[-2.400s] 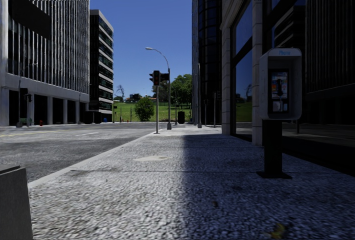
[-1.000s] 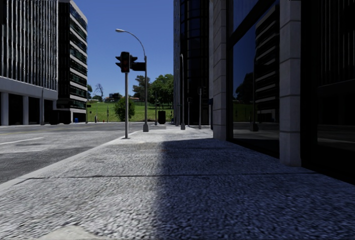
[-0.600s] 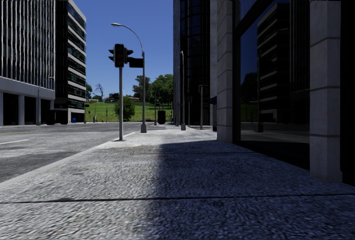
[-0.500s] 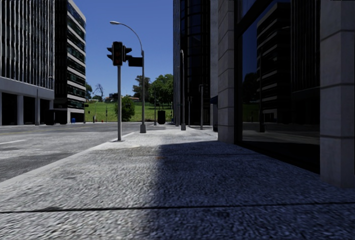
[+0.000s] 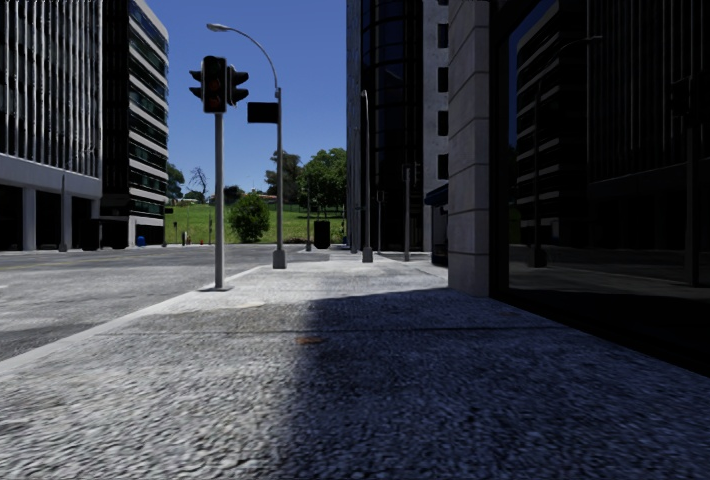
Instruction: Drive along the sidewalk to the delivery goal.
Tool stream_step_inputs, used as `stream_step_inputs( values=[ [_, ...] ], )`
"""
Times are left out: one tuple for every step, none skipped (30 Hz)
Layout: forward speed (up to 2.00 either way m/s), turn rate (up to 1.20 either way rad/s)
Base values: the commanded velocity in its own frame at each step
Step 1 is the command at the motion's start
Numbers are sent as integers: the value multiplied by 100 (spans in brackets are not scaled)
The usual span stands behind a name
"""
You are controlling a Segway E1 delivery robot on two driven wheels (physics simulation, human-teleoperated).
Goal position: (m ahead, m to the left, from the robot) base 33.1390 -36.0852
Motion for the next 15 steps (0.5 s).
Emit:
stream_step_inputs(
  values=[
    [200, 0],
    [200, 0],
    [200, 0],
    [200, 0],
    [200, 0],
    [200, 0],
    [200, 0],
    [200, 0],
    [200, 0],
    [200, 0],
    [200, 0],
    [200, 0],
    [200, 0],
    [200, 0],
    [200, 0]
  ],
)
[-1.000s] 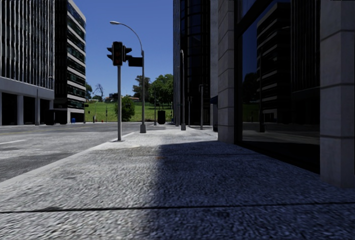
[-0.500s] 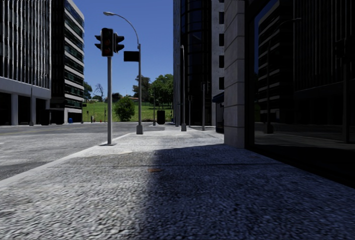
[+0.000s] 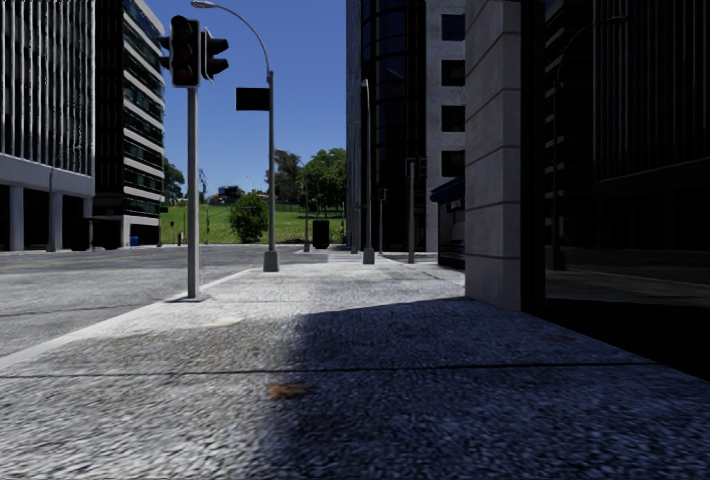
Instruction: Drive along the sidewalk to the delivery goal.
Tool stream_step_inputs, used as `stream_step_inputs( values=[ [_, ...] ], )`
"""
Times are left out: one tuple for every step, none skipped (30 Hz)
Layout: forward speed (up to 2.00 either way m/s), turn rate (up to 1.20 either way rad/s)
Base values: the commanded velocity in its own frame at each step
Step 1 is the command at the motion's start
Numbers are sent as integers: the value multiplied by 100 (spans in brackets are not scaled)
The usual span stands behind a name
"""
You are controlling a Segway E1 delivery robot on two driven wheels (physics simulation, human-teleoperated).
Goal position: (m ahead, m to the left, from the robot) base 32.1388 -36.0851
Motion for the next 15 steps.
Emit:
stream_step_inputs(
  values=[
    [200, 0],
    [200, 0],
    [200, 0],
    [200, 0],
    [200, 0],
    [200, 0],
    [200, 0],
    [200, 0],
    [200, 0],
    [200, 0],
    [200, 0],
    [200, 0],
    [200, 0],
    [200, 0],
    [200, 0]
  ],
)
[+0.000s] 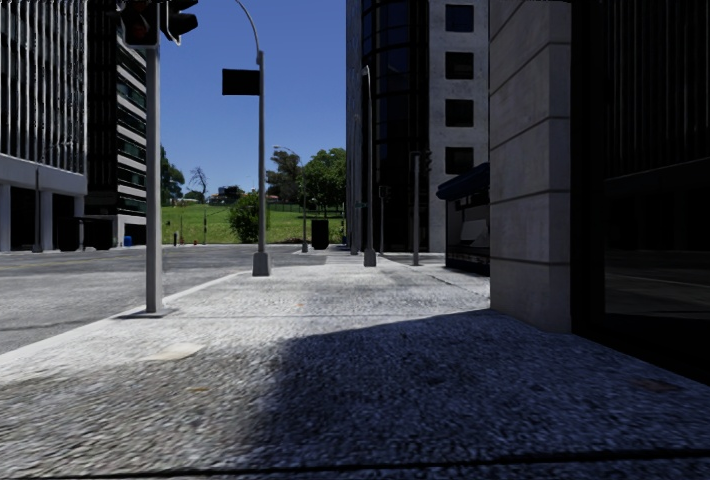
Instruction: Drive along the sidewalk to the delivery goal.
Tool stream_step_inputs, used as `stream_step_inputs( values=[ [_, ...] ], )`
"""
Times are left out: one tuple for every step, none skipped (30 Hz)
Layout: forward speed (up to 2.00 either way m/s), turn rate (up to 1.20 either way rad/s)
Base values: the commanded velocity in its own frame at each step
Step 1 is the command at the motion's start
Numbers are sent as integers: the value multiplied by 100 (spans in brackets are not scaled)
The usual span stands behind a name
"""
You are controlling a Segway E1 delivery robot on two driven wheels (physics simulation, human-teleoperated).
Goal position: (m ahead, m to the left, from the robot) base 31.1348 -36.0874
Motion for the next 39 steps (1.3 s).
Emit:
stream_step_inputs(
  values=[
    [200, 0],
    [200, 0],
    [200, 0],
    [200, 0],
    [200, 0],
    [200, 0],
    [200, 0],
    [200, 0],
    [200, 0],
    [200, 0],
    [200, 0],
    [200, 0],
    [200, 0],
    [200, 0],
    [200, 0],
    [200, 0],
    [200, 0],
    [200, 0],
    [200, 0],
    [200, 0],
    [200, 0],
    [200, 0],
    [200, 0],
    [200, 0],
    [200, 0],
    [200, 0],
    [200, 0],
    [200, 0],
    [200, 0],
    [200, 0],
    [200, 0],
    [200, 0],
    [200, 0],
    [200, 0],
    [200, 0],
    [200, 0],
    [200, 0],
    [200, 0],
    [200, 0]
  ],
)
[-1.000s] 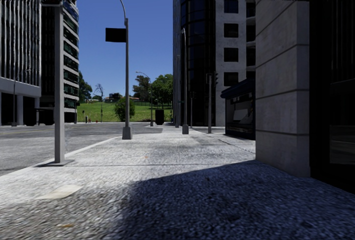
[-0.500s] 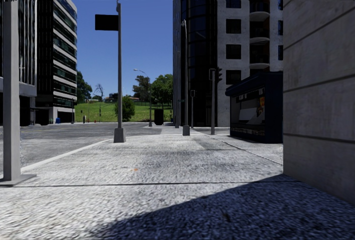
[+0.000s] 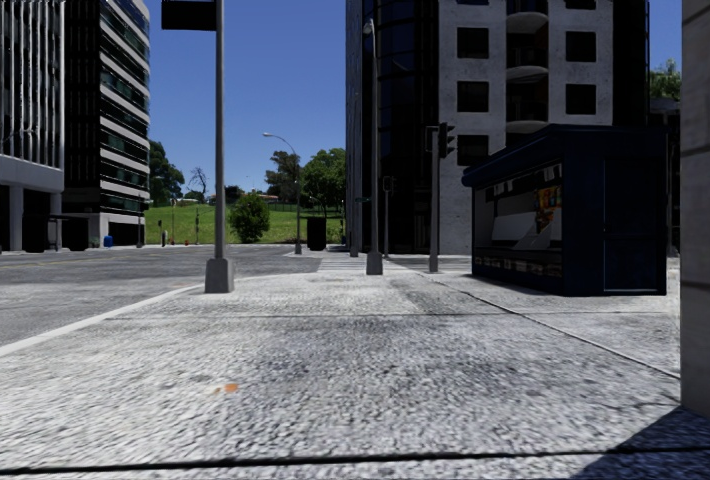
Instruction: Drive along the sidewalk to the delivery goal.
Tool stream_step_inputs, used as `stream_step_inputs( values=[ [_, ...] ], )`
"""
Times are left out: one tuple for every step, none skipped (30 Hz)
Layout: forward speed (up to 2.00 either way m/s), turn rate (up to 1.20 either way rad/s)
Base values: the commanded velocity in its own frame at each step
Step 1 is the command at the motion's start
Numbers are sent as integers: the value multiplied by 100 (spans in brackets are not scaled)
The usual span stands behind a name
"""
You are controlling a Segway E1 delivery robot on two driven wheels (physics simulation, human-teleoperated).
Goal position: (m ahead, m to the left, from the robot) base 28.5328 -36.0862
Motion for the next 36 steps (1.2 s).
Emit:
stream_step_inputs(
  values=[
    [200, 0],
    [200, 0],
    [200, 0],
    [200, 0],
    [200, 0],
    [200, 0],
    [200, 0],
    [200, 0],
    [200, 0],
    [200, 0],
    [200, 0],
    [200, 0],
    [200, 0],
    [200, 11],
    [200, 16],
    [200, 20],
    [200, 20],
    [200, 26],
    [200, 34],
    [200, 36],
    [200, 37],
    [200, 37],
    [200, 37],
    [200, 37],
    [200, 37],
    [200, 37],
    [200, 37],
    [200, 37],
    [200, 37],
    [200, 0],
    [200, 0],
    [200, 0],
    [200, 0],
    [200, 0],
    [200, 0],
    [200, 0]
  ],
)
